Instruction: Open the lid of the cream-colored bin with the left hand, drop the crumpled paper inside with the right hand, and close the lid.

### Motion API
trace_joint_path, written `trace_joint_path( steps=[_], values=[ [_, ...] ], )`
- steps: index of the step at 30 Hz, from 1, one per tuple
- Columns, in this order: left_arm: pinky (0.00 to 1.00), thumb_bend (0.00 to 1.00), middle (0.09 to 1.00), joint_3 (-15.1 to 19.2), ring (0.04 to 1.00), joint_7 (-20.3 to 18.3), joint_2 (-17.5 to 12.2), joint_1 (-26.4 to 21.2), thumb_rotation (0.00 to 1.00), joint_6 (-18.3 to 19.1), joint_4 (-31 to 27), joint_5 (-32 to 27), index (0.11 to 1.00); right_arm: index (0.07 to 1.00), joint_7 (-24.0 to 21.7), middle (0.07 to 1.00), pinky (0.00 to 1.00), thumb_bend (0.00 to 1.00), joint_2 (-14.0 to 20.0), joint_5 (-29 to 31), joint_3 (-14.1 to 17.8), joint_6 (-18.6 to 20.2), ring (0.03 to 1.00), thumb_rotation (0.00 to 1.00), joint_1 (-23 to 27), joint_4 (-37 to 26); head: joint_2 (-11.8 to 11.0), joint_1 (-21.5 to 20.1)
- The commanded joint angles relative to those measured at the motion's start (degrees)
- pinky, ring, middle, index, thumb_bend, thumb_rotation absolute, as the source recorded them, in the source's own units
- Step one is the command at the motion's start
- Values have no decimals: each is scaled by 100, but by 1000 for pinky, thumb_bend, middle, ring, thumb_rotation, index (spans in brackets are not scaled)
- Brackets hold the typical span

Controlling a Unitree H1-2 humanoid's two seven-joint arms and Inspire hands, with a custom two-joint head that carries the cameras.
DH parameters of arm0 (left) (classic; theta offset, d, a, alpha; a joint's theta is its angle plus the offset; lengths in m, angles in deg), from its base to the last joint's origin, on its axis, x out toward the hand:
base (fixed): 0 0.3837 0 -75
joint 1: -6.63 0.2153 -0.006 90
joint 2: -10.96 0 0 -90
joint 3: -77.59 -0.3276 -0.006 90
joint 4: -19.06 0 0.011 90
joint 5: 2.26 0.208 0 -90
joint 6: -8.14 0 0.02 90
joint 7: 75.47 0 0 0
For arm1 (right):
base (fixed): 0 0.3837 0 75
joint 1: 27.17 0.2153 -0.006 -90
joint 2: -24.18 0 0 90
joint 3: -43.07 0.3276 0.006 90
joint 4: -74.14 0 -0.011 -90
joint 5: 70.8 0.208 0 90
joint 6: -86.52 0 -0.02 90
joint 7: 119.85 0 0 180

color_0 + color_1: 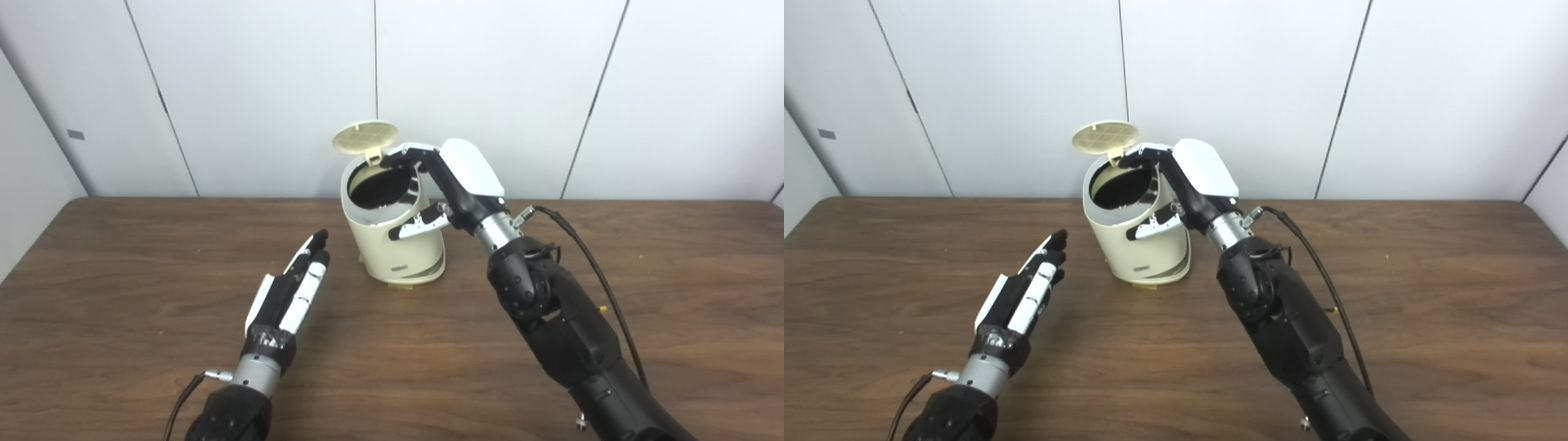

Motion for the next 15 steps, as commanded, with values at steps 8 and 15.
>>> trace_joint_path(
  steps=[8, 15],
  values=[
    [1000, 554, 997, 72, 1000, -34, -62, -221, 812, -200, -87, -87, 996, 663, 94, 679, 636, 923, 65, -23, 99, -81, 680, 91, 253, -96, 42, -156],
    [986, 540, 996, 154, 1000, -71, -162, -254, 812, -287, -64, -166, 994, 658, -25, 678, 633, 941, 129, -64, 176, 132, 679, 74, 180, -210, 74, -312]
  ],
)
